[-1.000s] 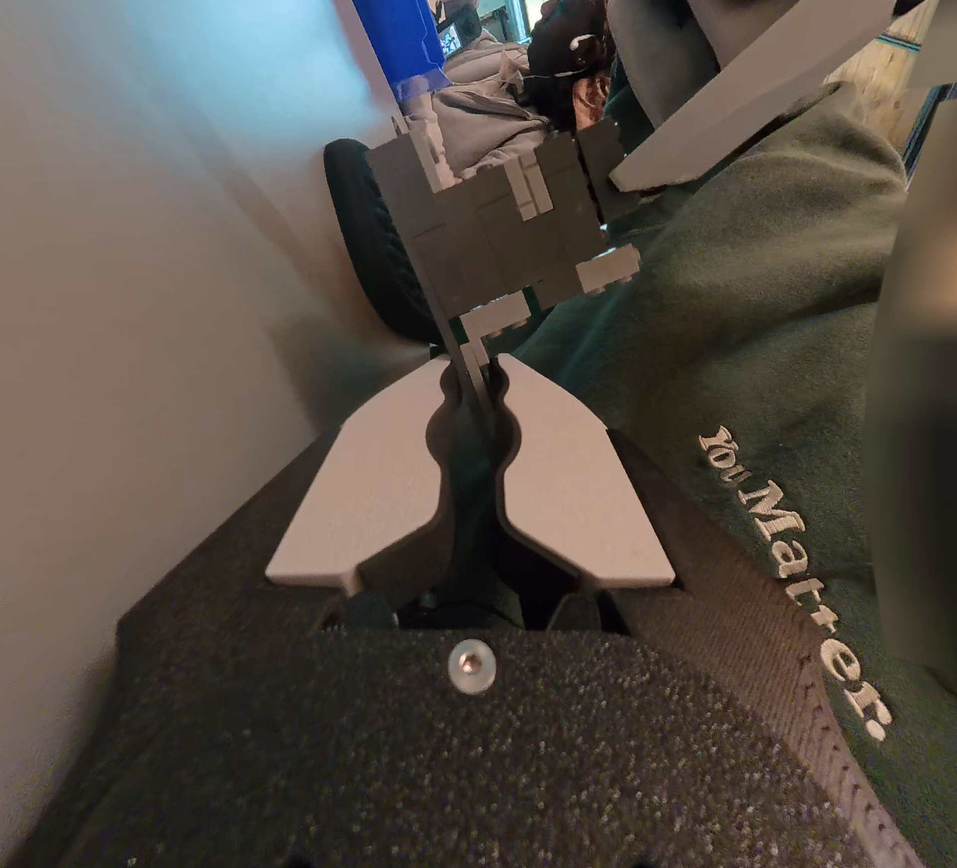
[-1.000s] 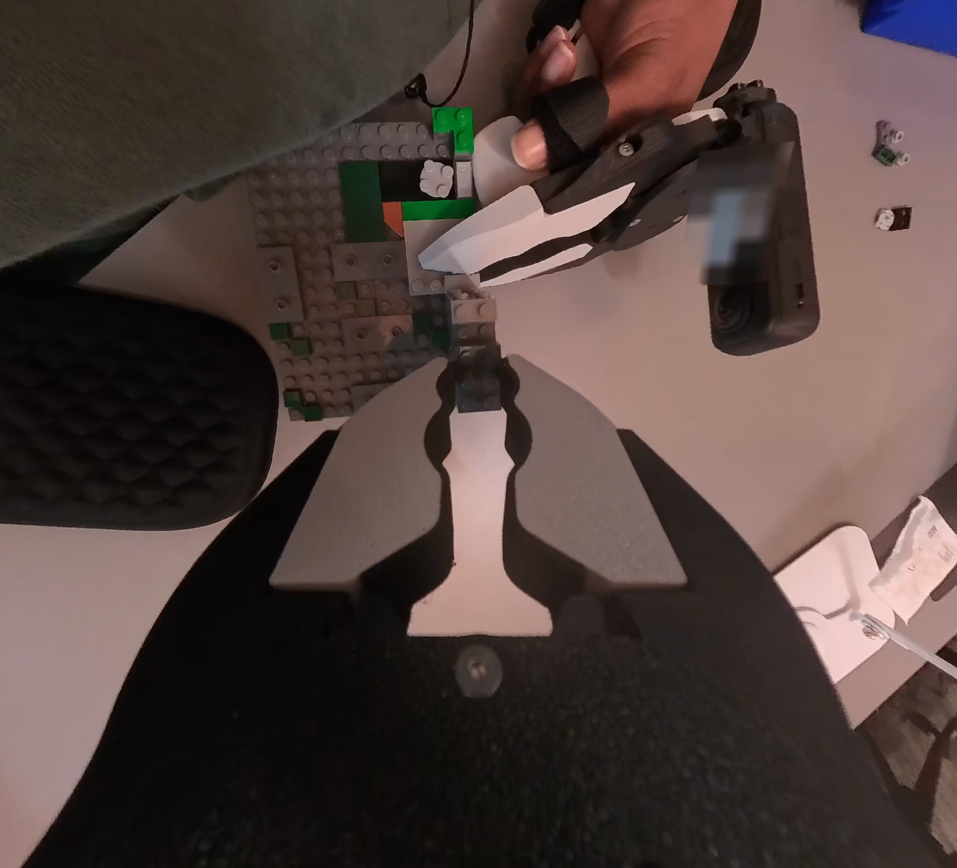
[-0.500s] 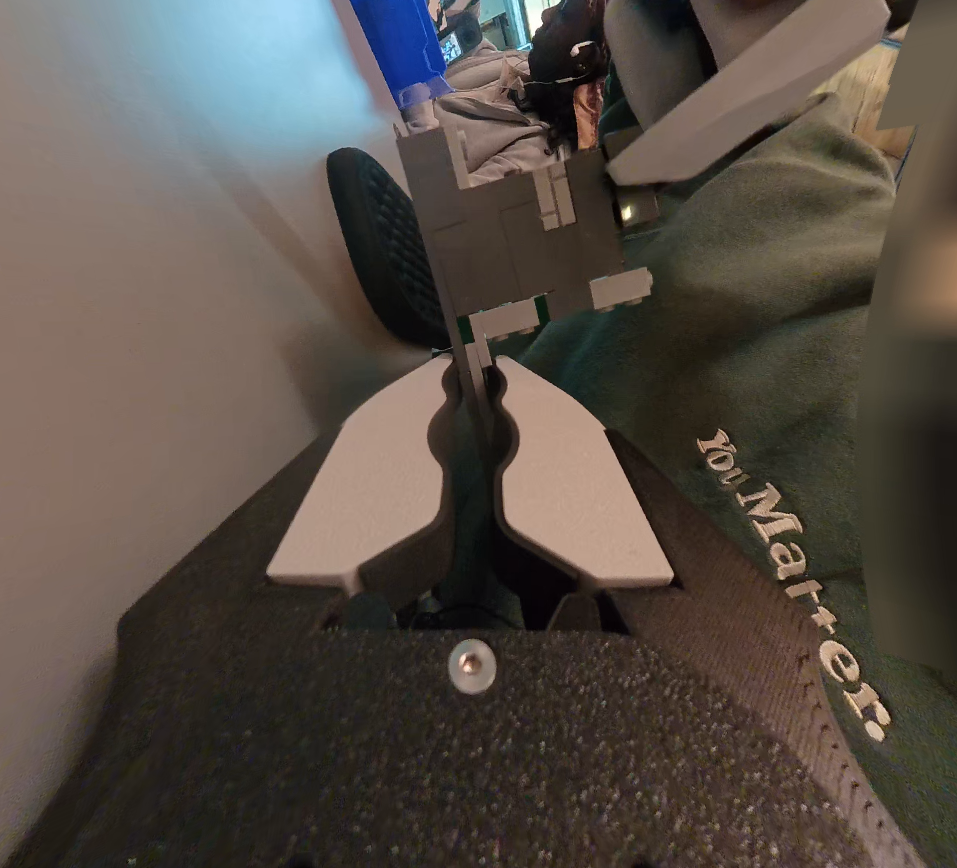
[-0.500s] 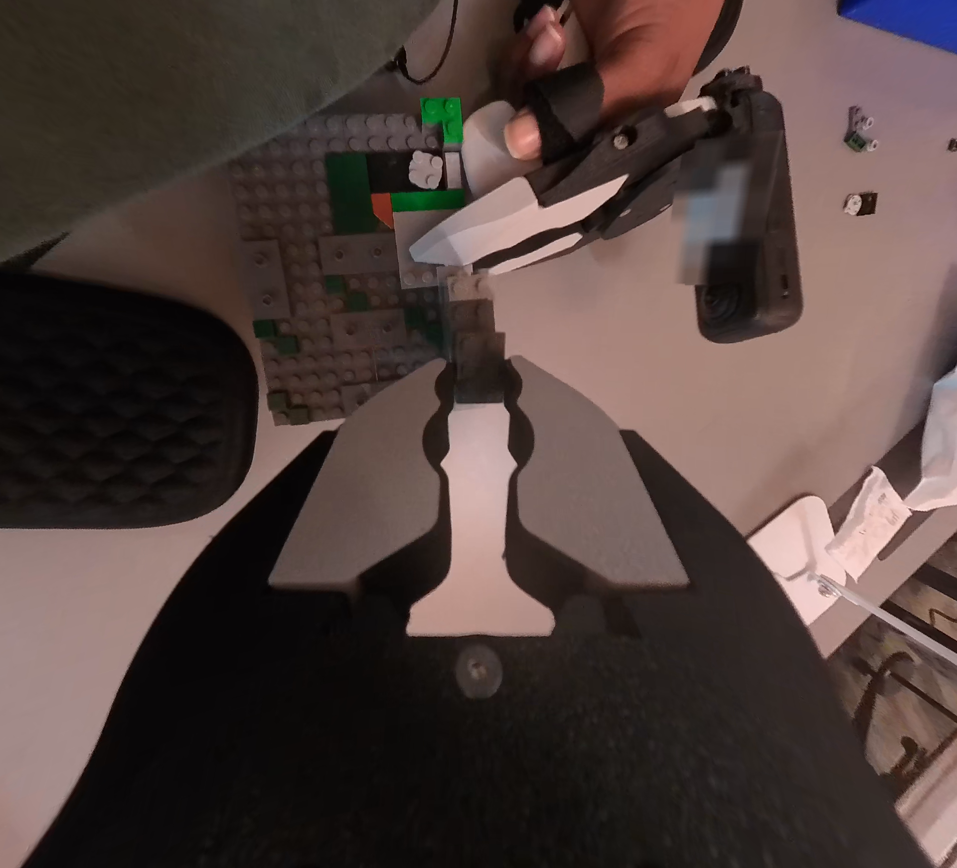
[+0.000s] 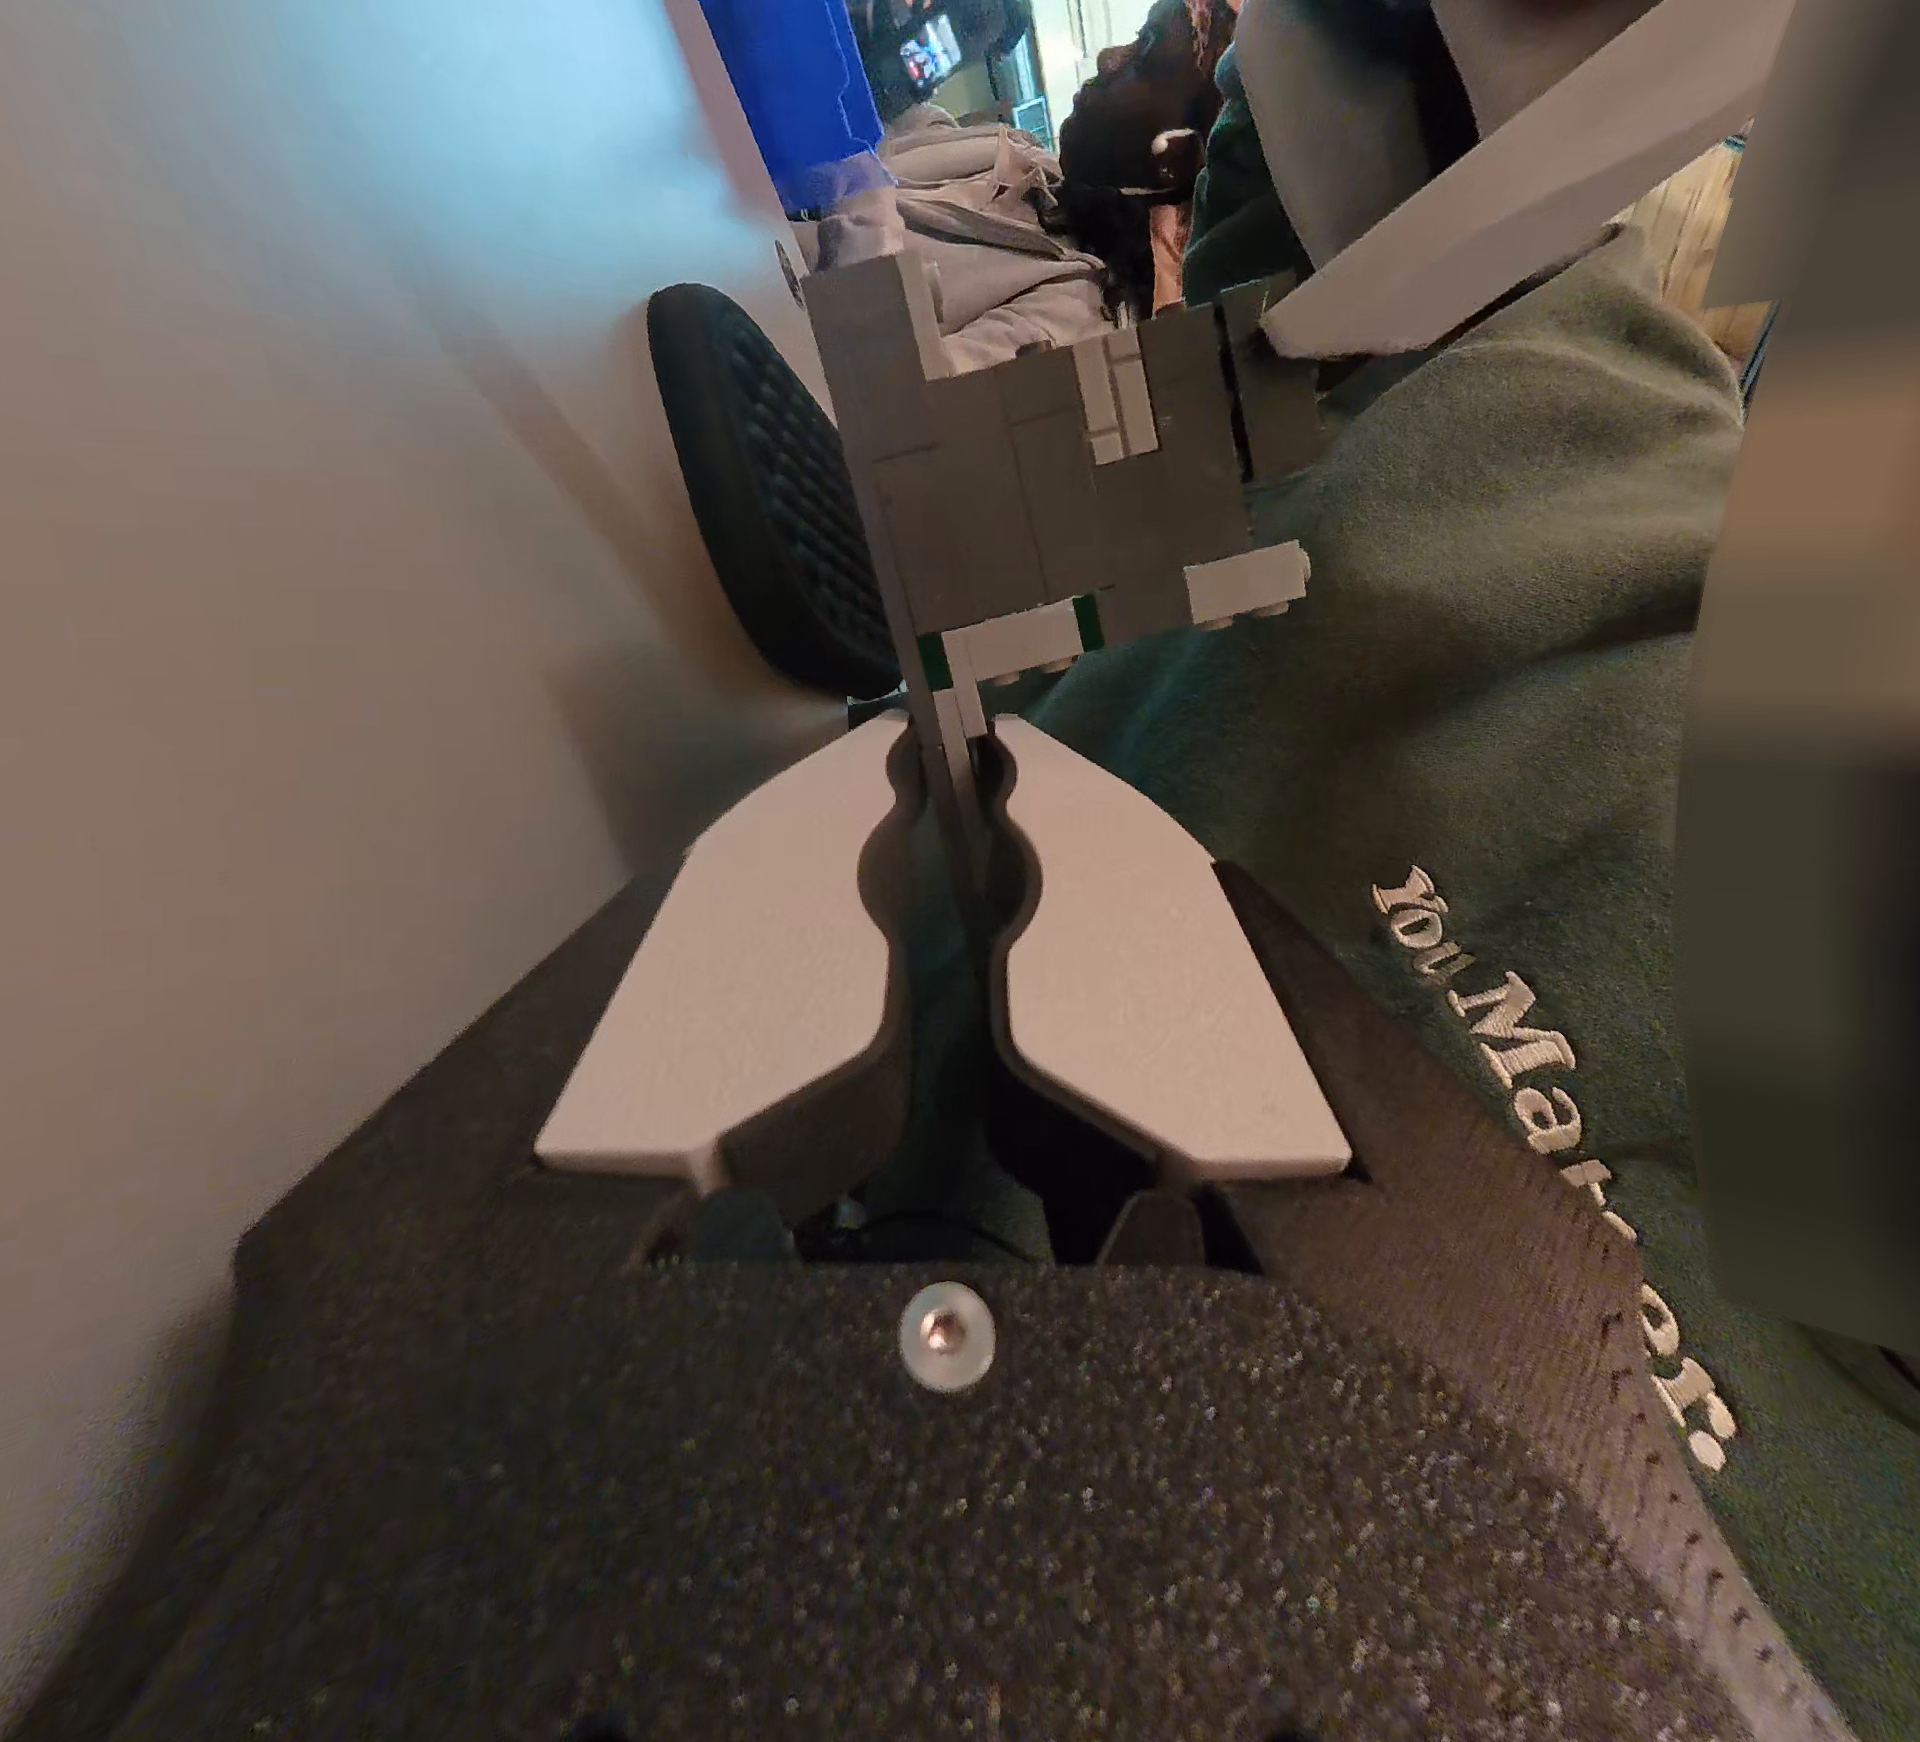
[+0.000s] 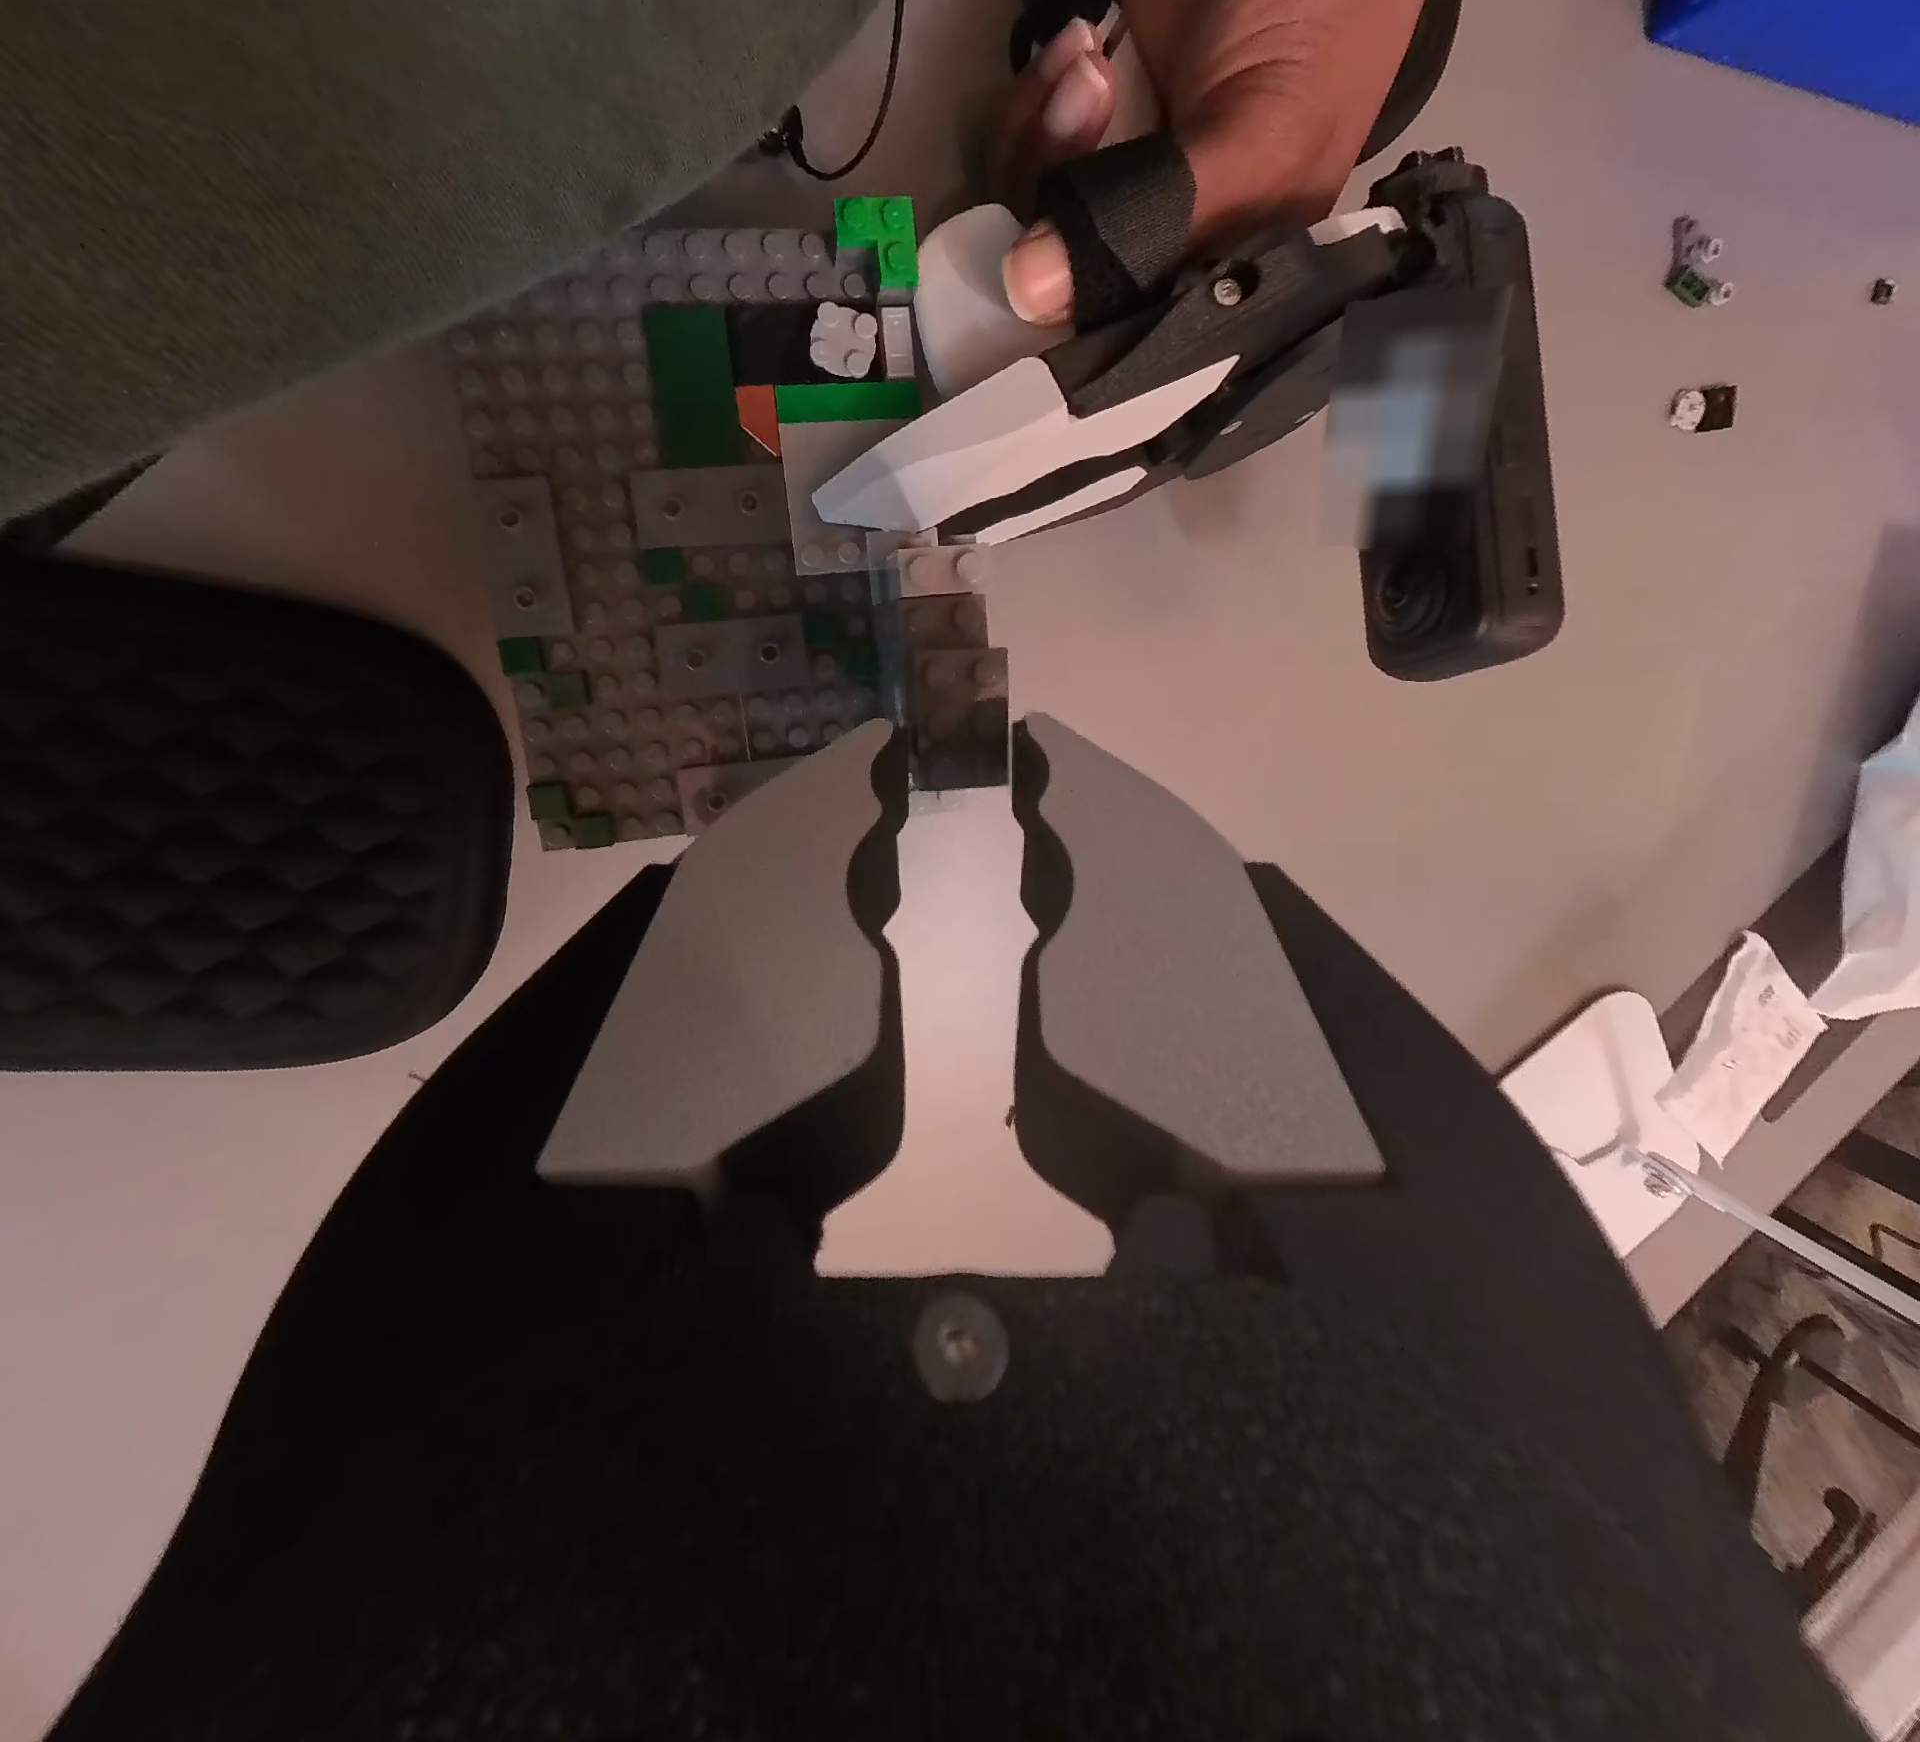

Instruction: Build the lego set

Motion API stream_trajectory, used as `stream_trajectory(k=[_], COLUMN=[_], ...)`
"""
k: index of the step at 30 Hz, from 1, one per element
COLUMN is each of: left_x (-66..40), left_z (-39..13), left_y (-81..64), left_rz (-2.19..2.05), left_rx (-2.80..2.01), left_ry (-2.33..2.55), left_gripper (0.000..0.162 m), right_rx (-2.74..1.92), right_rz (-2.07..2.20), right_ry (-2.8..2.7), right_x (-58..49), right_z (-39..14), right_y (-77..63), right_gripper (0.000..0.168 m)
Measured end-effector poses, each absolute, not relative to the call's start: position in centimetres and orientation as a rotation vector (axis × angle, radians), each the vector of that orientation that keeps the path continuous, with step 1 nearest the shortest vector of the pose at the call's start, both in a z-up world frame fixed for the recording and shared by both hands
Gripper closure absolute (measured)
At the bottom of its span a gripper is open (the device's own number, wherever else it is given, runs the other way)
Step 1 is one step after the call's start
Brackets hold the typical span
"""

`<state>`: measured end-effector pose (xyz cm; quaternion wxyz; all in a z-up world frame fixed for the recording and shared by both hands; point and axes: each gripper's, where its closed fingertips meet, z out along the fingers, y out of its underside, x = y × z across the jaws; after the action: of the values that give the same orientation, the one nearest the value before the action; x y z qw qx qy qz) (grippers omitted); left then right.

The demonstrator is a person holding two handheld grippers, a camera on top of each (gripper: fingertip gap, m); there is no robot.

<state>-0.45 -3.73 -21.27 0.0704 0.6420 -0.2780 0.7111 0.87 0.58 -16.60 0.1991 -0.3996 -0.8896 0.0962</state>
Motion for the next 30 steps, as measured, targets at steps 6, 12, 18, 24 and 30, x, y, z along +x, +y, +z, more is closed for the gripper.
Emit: stream_trajectory(k=[6,12,18,24,30], left_x=[-0.4,-0.6,-0.7,-0.9,-1.1], left_z=[-21.2,-20.8,-20.5,-20.2,-19.9], left_y=[-3.6,-3.4,-3.2,-2.4,-2.1], left_rz=[2.148,2.181,2.196,2.222,2.243], left_rx=[1.923,1.912,1.906,1.938,1.956], left_ry=[-0.815,-0.800,-0.788,-0.764,-0.744], left_gripper=[0.152,0.152,0.153,0.153,0.152], right_rx=[-1.166,-1.721,-2.154,-2.207,-2.203], right_rz=[0.279,0.714,1.524,1.817,2.017], right_ry=[-2.476,-2.123,-1.414,-1.204,-1.153], right_x=[1.1,3.4,4.9,3.8,2.3], right_z=[-16.3,-15.8,-18.6,-20.1,-20.5], right_y=[0.7,1.6,1.7,0.9,0.2], right_gripper=[0.140,0.128,0.126,0.126,0.140])
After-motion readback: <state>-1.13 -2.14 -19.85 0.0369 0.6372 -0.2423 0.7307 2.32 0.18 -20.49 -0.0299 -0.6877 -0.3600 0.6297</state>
